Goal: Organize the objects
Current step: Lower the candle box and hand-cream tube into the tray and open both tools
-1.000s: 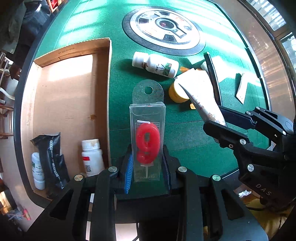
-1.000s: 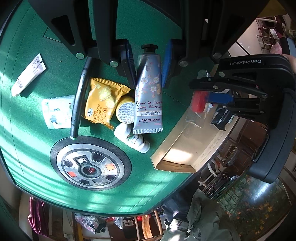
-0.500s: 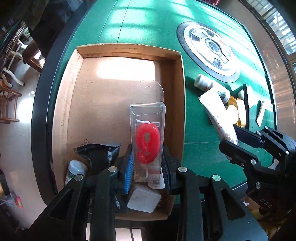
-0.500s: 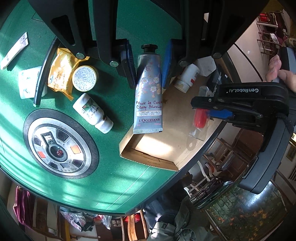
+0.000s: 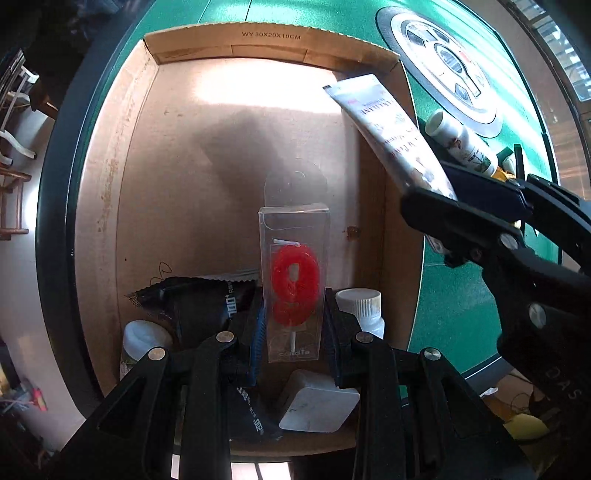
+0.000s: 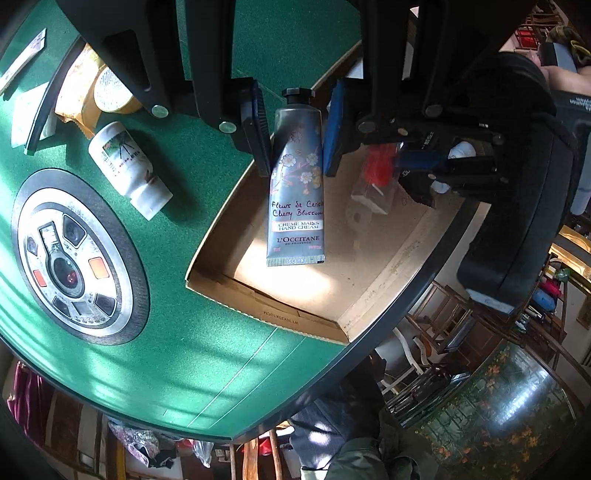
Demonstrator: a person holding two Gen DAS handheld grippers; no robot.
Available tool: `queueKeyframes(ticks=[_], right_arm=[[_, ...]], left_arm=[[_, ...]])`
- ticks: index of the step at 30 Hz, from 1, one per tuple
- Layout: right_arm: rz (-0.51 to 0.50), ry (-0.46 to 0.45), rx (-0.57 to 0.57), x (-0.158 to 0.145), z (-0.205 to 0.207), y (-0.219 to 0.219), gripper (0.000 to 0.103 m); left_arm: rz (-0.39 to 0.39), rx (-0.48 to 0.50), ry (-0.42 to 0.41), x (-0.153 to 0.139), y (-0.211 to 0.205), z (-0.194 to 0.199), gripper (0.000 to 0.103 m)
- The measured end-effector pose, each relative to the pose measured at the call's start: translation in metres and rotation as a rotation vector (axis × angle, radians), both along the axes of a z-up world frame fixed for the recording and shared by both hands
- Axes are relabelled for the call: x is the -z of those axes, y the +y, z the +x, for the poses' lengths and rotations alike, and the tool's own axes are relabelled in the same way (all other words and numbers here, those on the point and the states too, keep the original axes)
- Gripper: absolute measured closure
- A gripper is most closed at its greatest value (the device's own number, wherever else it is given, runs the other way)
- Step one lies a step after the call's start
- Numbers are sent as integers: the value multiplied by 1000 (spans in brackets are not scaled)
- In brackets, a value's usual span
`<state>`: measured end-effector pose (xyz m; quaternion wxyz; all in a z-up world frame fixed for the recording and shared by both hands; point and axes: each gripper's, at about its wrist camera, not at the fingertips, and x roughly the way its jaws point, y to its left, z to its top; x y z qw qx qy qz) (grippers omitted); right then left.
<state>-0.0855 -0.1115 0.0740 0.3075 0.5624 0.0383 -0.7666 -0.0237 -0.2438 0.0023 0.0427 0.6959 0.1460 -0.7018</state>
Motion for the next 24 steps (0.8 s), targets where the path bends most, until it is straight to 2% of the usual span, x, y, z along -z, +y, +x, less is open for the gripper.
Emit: queueKeyframes(ticks=[12,22,24], right_arm=[[11,-67,-40,37,-2,-21,76],[54,-26,-64,38,10,-28,75],[56,-10,-66,35,10,-28,71]], left_arm=[[40,-9,-16,6,0,26,76],[37,-44,-24,3,0,40,74],[32,-48,-29,2,1,42,72]])
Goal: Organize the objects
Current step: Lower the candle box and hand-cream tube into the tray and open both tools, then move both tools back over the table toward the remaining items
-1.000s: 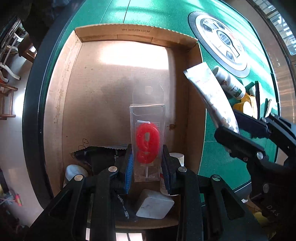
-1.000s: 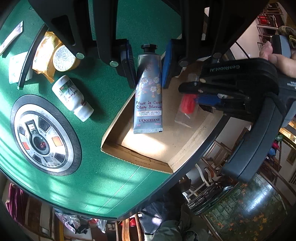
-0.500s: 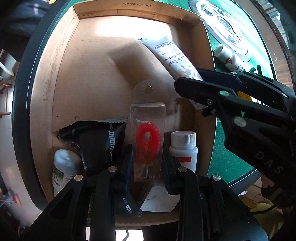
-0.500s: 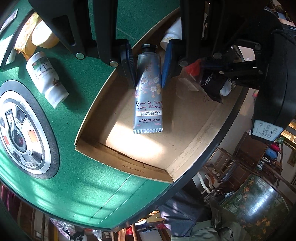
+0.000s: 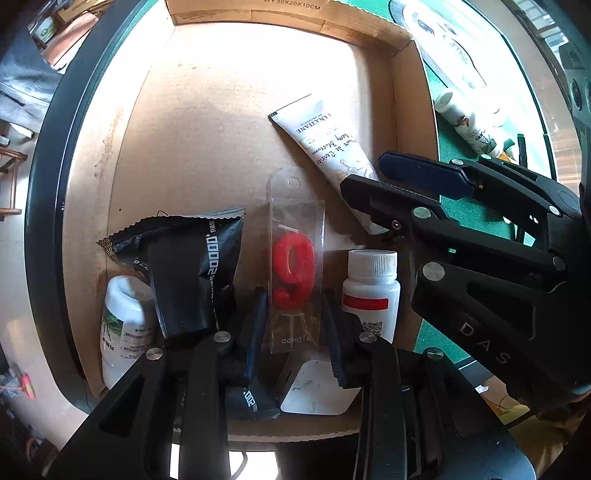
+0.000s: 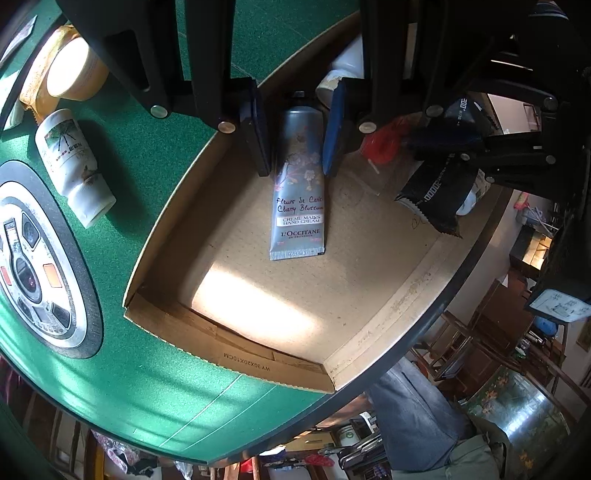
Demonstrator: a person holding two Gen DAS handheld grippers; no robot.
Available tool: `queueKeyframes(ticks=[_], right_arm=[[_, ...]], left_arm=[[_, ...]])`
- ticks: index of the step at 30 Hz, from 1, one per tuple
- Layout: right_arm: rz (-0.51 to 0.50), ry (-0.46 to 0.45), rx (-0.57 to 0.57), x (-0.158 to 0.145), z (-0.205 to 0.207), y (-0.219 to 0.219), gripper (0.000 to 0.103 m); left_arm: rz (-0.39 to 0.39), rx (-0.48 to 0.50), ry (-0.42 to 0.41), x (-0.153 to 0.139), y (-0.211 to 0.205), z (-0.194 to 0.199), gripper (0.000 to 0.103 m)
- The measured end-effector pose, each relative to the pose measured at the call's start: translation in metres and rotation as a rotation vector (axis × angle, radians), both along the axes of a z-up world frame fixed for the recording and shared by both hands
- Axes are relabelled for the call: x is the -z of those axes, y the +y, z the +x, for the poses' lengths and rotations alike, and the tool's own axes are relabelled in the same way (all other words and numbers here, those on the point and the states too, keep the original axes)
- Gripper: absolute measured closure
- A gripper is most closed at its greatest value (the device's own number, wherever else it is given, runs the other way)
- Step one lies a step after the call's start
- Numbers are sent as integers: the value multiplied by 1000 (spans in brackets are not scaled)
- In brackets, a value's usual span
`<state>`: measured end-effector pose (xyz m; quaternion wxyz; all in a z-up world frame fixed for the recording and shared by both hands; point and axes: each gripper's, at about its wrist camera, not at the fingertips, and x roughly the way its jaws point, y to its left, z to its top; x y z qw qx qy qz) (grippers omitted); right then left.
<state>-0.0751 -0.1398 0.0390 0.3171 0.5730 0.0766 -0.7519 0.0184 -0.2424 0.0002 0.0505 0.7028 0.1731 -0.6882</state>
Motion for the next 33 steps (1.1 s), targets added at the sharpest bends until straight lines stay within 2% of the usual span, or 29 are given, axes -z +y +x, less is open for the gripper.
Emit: queueKeyframes(ticks=[2,5,11,19,22,23,30,33], right_arm=[[-10,16,-1,-6,2,1,61],[-21,40,7,-16,4,7,55],[-28,69,49,-32,6,27,52],[-93,49,178,-41,13,96,26],[-79,16,264,-32,16,131,25],[-68,8,288,-30,18,143,24],[-74,-10,465,-25,32,215,23],[-74,-21,550,-23,36,245,23]], left_arm=[[-4,-5,1,-2,2,2,61],[-22,-7,8,-10,6,5,45],[-45,-6,38,-32,13,10,35],[-43,37,72,-54,42,8,31],[-29,71,74,-56,47,-10,31],[-24,86,73,-60,44,-28,31],[0,180,93,-55,90,-50,31],[28,177,122,-52,101,-66,30]])
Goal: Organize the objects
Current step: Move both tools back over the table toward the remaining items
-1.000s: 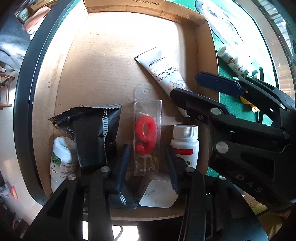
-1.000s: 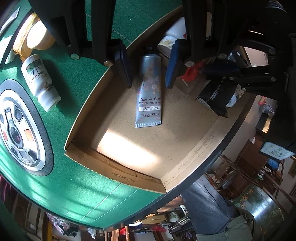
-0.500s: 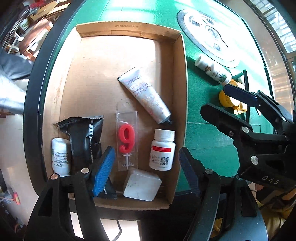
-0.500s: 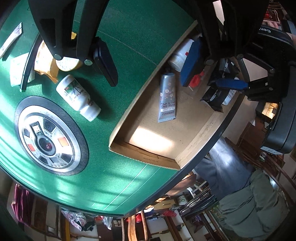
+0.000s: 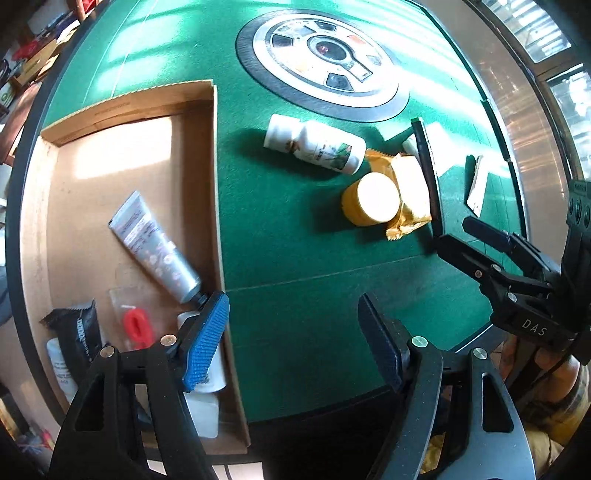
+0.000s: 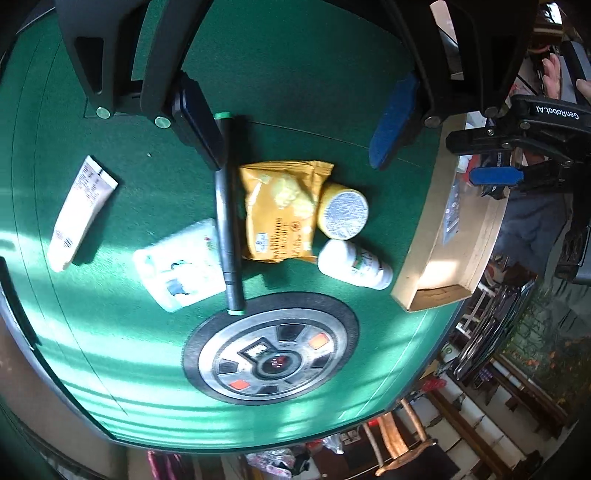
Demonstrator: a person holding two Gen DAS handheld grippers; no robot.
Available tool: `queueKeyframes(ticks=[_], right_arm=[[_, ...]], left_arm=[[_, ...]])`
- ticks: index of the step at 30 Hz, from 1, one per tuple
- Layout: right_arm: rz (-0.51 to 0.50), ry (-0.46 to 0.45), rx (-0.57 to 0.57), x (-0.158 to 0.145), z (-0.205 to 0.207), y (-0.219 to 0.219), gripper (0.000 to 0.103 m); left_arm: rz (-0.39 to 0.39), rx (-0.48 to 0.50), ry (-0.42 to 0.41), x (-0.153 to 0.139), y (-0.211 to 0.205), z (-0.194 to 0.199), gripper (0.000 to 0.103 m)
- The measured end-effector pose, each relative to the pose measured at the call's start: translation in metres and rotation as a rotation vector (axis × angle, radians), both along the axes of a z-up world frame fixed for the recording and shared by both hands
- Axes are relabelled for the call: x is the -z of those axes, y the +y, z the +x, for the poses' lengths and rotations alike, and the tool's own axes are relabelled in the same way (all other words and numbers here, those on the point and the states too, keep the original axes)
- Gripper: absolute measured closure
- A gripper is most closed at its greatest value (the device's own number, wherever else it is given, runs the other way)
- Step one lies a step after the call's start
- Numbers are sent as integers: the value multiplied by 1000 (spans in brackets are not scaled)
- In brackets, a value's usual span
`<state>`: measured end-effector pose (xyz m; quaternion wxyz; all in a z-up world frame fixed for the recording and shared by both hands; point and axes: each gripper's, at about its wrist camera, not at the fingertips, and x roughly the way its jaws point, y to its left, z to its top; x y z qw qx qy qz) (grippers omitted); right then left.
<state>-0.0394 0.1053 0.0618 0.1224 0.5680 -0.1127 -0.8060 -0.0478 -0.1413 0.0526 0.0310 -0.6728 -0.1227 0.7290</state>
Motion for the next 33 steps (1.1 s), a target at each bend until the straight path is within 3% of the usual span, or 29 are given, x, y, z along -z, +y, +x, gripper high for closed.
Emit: queueKeyframes(ticks=[8,14,27,30,32,33], right_arm=[[4,-15,100,2,12,41,22],[15,-19,146,2,22,60,22],[18,-28,179,5,28,73,22],[14,-20,156,3,22,65,22],[13,-14,139,1,16,58,22],[12,-10,131,0,13,55,22]], left_arm=[[27,33,10,21,36,-44,30],[-15,55,7,38,55,-76,30],[-10,16,11,46,30,-85,31],[-15,32,35,44,33,-83,42],[-40,38,53,41,37,-81,61],[-51,44,61,41,40,-83,61]])
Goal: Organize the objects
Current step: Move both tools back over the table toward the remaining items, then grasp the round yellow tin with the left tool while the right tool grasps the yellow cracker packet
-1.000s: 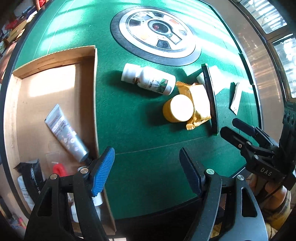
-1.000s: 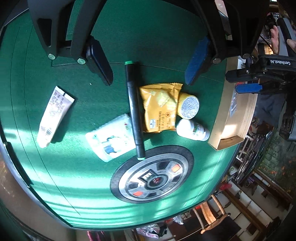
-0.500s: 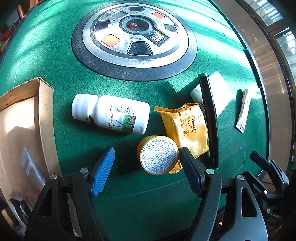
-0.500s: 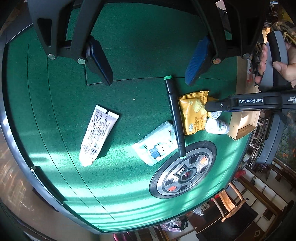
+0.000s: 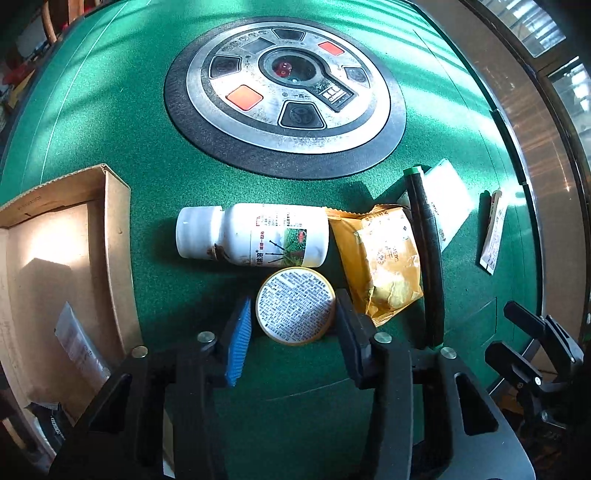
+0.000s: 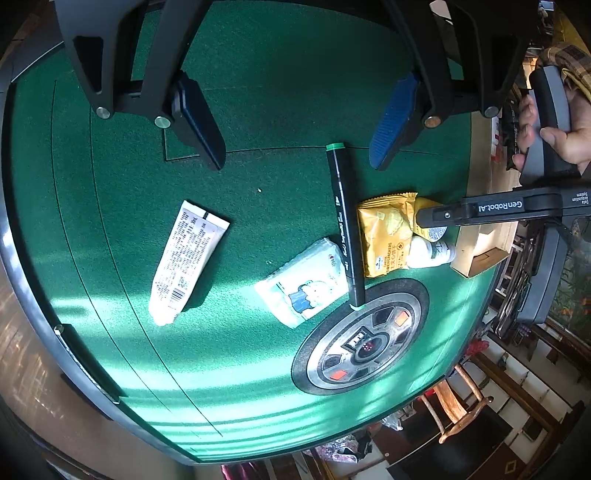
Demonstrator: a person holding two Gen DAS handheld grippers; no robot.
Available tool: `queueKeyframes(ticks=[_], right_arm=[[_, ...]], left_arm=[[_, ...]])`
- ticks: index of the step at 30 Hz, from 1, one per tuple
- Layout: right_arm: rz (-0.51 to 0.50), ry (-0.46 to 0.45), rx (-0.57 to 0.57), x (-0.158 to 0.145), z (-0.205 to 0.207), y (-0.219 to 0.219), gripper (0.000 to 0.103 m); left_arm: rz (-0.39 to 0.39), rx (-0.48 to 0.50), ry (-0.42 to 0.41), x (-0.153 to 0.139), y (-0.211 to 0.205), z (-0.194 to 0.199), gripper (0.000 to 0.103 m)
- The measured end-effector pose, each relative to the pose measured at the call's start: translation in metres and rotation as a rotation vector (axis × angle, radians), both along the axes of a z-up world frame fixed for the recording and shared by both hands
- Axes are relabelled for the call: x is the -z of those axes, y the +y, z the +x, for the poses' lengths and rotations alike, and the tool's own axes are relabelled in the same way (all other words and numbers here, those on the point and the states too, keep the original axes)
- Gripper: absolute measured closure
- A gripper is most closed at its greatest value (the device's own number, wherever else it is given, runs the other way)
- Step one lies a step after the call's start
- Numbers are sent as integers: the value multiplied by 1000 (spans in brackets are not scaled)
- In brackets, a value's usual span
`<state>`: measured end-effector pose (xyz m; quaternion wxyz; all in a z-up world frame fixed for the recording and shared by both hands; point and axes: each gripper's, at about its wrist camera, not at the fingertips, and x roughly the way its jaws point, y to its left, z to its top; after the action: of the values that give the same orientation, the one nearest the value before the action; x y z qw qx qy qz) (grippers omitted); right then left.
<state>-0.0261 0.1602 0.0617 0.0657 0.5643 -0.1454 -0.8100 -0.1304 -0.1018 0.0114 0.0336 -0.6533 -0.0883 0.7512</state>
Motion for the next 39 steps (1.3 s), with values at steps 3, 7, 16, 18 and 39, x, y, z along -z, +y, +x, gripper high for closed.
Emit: queueKeyframes(ticks=[3,7,16,18,39], right_arm=[[-5,12,-28,-4,-7,-10,22],[-26,36,-77,-9,-14,-24,23],[-121,48,-207,0,-31,-63,29],[-141,43,-217,6,-40,-71,29],[61,-9,-289,31,-57,-94,58]], left_arm=[[-8,12,13,0,4,-3,61],[2,24,10,-1,-1,2,61],[53,29,-86,0,-12,59,61],[62,24,-89,1,-12,68,61],[38,22,-49,8,-8,84,61]])
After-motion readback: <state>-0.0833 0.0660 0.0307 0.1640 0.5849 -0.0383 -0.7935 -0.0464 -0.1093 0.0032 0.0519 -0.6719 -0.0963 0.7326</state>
